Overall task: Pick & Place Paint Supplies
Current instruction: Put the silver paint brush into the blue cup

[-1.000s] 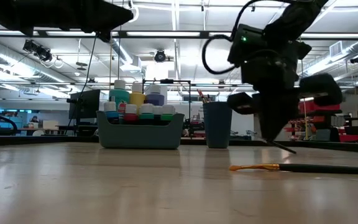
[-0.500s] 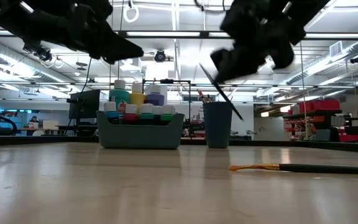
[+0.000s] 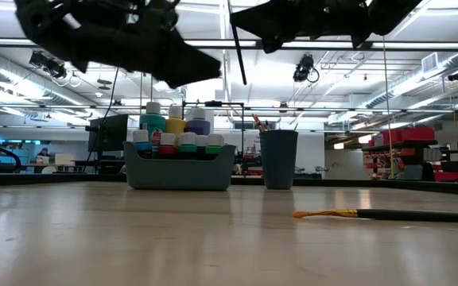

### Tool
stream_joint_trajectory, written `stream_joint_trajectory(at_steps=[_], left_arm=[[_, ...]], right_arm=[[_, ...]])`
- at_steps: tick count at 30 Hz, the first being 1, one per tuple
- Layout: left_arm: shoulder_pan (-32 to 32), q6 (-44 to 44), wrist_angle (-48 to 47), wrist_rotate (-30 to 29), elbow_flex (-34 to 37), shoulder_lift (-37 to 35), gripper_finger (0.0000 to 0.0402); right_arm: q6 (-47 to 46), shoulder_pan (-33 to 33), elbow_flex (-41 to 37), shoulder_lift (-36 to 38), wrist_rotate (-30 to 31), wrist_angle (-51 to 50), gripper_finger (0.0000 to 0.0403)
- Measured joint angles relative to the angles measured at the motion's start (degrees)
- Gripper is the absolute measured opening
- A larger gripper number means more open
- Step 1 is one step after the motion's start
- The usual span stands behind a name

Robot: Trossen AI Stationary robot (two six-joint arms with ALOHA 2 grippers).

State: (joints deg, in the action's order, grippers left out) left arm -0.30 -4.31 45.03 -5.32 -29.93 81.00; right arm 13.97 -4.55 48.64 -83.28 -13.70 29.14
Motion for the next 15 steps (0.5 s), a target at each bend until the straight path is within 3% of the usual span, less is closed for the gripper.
stream_joint_trajectory(at_steps=[9,15], left_arm=[[0.0,-0.5,-1.1,0.3,-9.5,5.4,0.0206],[0.0,-1.0,-3.1,0.4,-10.8,5.5,0.0141]], right_arm=[[0.7,0.2,0.0,0.0,0.7,2.3,0.0009],[1.5,0.2,0.0,0.0,0.8,2.5,0.0009]])
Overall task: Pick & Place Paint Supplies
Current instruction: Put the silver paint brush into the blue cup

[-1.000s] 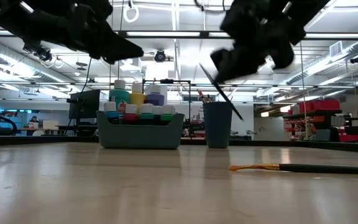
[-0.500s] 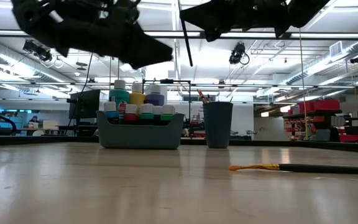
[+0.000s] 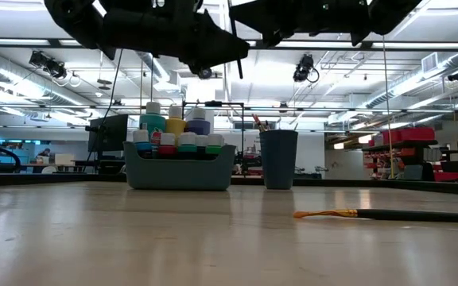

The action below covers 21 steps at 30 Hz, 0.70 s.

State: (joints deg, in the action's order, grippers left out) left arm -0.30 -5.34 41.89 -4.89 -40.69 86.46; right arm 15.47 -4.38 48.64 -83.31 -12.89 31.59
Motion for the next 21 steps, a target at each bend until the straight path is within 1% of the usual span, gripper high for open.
stream_joint_trajectory(at_steps=[3,5,6,7,10,13,16,21], left_arm=[[0.0,0.3,-0.3,0.0,0.0,0.0,0.0085],[0.0,0.3,-0.6,0.0,0.0,0.0,0.0044],[0.0,0.2,-0.7,0.0,0.0,0.0,0.0027],[0.0,0.2,-0.7,-0.1,0.0,0.0,0.0021],[0.0,1.3,-0.8,-0.2,0.0,0.0,0.0025],[0.0,2.1,-1.6,-0.2,0.0,0.0,0.0031],[0.0,1.9,-2.4,-0.1,0.0,0.0,0.0022],[0.0,1.8,-2.0,0.1,0.0,0.0,0.0021]], right_arm=[[0.2,0.0,0.0,0.0,0.1,0.1,0.0009],[0.2,0.0,0.0,0.0,1.3,0.2,0.0009],[0.1,0.0,0.0,0.0,2.1,0.2,0.001],[0.0,0.0,0.0,0.0,2.3,0.2,0.0011],[-0.1,0.0,0.0,0.0,4.5,0.0,0.0022],[-1.1,0.0,0.0,0.0,6.5,-0.7,0.0045],[-1.6,0.0,0.0,0.0,6.6,-2.3,0.0079],[-6.0,0.0,0.0,0.0,6.4,-3.0,0.014]])
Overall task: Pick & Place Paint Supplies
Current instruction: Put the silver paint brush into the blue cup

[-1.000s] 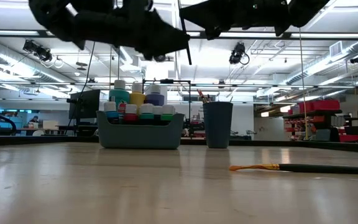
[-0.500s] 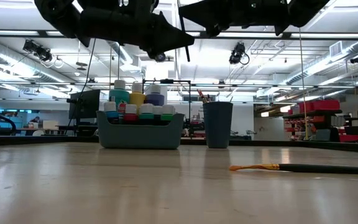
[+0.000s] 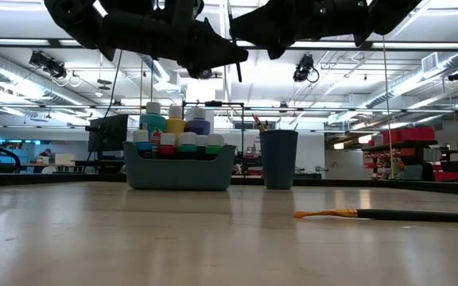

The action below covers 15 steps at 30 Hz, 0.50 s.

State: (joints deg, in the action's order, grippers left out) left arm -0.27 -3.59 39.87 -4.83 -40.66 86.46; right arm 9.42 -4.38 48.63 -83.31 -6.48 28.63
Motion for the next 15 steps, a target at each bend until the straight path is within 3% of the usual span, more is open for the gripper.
stream_joint_trajectory(at_steps=[7,15], left_arm=[[0.0,-0.1,0.6,-0.3,0.0,0.0,0.0021],[0.0,0.0,-2.7,-0.6,-1.6,-0.1,0.0021]], right_arm=[[-4.0,0.0,0.0,-1.4,-2.3,2.7,0.0174],[-6.1,0.0,0.0,-5.4,-3.5,8.1,0.0147]])
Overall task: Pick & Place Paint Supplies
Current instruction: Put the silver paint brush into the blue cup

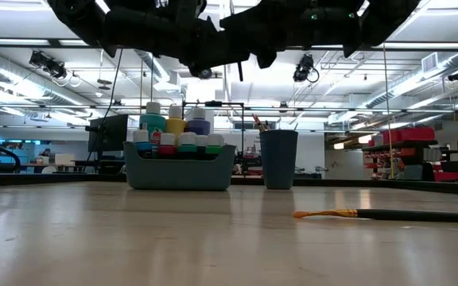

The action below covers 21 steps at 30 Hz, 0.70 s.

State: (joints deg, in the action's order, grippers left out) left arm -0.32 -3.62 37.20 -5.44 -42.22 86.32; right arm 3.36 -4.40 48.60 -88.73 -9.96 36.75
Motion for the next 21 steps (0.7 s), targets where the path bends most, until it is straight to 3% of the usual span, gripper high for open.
stream_joint_trajectory(at_steps=[5,10,16,21], left_arm=[[0.0,0.2,-0.3,-0.6,0.0,0.0,0.0021],[0.0,0.0,-0.3,-0.5,0.0,0.0,0.0023],[0.0,0.0,-0.3,0.1,-0.1,0.0,0.0029],[0.0,-0.1,-0.6,-1.1,-0.1,0.0,0.0069]], right_arm=[[0.0,0.0,0.0,0.3,0.0,0.8,0.0099],[0.6,-0.2,0.0,0.3,0.1,0.3,0.0021],[-0.1,-0.2,0.0,0.3,0.0,0.4,0.0029],[0.1,-0.2,0.0,0.8,0.2,-0.3,0.0013]])
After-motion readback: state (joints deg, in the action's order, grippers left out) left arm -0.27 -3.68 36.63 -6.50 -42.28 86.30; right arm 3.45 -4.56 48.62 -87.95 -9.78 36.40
